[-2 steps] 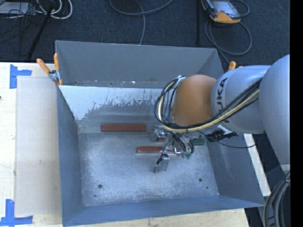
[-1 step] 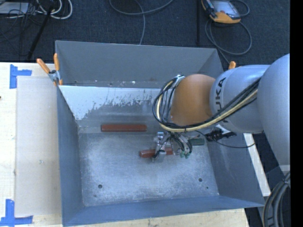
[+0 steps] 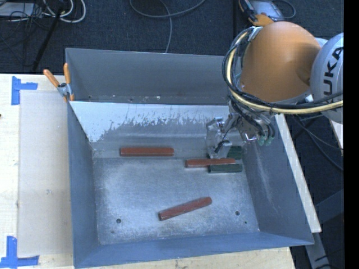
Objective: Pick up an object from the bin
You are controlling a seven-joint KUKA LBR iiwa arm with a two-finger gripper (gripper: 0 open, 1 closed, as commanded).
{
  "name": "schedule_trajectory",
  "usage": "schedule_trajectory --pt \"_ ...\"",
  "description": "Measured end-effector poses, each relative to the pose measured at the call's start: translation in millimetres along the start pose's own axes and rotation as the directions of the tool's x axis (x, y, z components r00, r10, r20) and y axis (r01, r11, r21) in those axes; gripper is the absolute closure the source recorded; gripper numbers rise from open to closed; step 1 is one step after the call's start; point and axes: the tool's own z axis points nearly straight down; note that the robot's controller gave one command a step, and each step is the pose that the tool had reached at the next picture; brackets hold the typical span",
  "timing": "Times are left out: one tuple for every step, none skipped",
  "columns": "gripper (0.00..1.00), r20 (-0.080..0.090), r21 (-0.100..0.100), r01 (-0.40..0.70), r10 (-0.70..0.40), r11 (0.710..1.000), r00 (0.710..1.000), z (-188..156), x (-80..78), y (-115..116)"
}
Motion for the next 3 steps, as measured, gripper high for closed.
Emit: schedule_trajectory --pt "0.0 -0.009 -0.002 -0.004 0.004 1.0 1.0 5.1 1.6 -0.3" --pt "0.0 -0.017 -0.005 0.063 -0.063 0.998 0.998 194.2 -6.5 17.5" --pt "0.0 -0.014 -0.001 -0.157 0.157 0.988 0.988 194.2 68.2 47.4"
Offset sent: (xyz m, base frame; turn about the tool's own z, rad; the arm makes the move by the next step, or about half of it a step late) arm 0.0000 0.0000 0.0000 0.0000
